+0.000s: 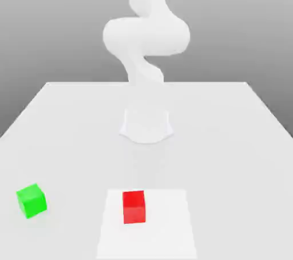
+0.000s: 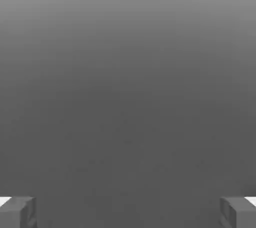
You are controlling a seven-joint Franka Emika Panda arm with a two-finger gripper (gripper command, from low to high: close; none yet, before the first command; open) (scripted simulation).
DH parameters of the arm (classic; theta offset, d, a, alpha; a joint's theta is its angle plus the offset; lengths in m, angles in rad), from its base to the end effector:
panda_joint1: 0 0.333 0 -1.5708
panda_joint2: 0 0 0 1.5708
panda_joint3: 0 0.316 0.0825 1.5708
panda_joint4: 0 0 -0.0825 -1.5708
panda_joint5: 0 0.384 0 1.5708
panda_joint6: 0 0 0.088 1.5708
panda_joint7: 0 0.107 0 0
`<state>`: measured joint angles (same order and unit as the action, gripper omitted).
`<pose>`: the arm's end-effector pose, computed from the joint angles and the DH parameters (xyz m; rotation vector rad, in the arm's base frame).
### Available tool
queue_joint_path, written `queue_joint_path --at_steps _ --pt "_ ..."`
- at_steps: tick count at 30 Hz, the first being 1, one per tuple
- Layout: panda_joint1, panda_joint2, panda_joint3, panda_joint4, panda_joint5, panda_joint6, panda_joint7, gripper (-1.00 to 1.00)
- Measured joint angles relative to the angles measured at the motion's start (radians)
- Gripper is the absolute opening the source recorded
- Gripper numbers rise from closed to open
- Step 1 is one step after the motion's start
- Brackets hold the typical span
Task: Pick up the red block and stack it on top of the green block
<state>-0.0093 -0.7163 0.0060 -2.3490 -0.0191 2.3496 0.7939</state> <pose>0.3798 -0.0008 0.6613 -2.5188 1.0484 -0.9554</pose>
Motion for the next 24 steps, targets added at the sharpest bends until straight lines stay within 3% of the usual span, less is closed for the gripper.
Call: queue_joint_path --at_steps 12,19,24 --pt "-0.029 0.451 -0.023 -0.254 -0.063 0.263 -0.06 0.0" --pt "-0.027 0.703 -0.044 -0.397 0.003 0.415 -0.168 0.0" --pt "-0.034 0.882 -0.031 -0.394 0.042 0.561 -0.202 0.0"
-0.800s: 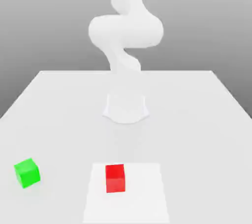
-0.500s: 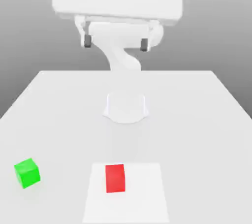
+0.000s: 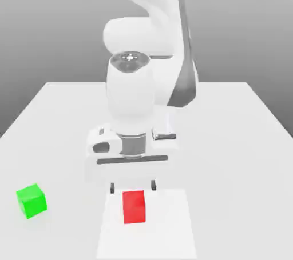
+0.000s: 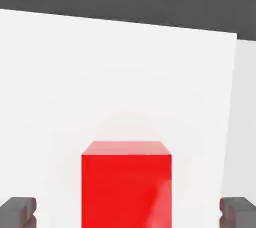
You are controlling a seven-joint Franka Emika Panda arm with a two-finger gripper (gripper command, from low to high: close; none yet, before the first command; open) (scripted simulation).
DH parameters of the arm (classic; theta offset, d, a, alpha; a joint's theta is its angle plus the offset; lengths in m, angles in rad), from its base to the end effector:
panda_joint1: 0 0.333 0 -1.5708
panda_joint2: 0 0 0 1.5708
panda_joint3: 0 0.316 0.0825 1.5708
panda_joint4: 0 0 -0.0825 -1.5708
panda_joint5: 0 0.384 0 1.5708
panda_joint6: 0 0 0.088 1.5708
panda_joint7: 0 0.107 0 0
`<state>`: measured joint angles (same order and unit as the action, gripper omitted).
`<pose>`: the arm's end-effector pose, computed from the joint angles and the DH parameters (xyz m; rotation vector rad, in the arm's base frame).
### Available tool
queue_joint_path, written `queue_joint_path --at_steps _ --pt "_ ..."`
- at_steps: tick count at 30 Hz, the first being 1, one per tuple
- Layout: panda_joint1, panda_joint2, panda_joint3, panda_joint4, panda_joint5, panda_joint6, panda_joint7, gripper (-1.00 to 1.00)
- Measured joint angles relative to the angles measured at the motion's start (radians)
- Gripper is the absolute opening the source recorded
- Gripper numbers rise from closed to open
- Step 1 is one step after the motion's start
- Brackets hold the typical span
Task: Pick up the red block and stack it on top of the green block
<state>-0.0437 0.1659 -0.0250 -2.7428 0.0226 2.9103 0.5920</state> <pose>0.3896 -0.0287 0.1696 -2.9591 1.0507 -0.0021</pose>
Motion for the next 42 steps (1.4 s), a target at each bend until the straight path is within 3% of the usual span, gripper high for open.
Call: queue_joint_path --at_steps 1,2,9,15,28,34,35,42 --pt "-0.003 0.036 0.004 0.005 0.003 0.031 -0.003 0.0" --pt "-0.005 0.07 0.007 0.009 0.005 0.06 -0.004 -1.0" --pt "-0.008 0.078 0.009 0.01 0.002 0.066 -0.002 -1.0" --pt "-0.008 -0.112 0.004 -0.017 -0.017 -0.097 0.012 -1.0" --pt "-0.398 -0.127 -0.167 0.147 -0.005 -0.277 0.03 -1.0" --pt "-0.441 0.044 -0.139 0.175 0.074 -0.137 -0.024 -1.0" --pt "-0.444 0.062 -0.134 0.176 0.082 -0.121 -0.029 1.0" --pt "-0.444 0.057 -0.135 0.176 0.08 -0.125 -0.028 1.0"
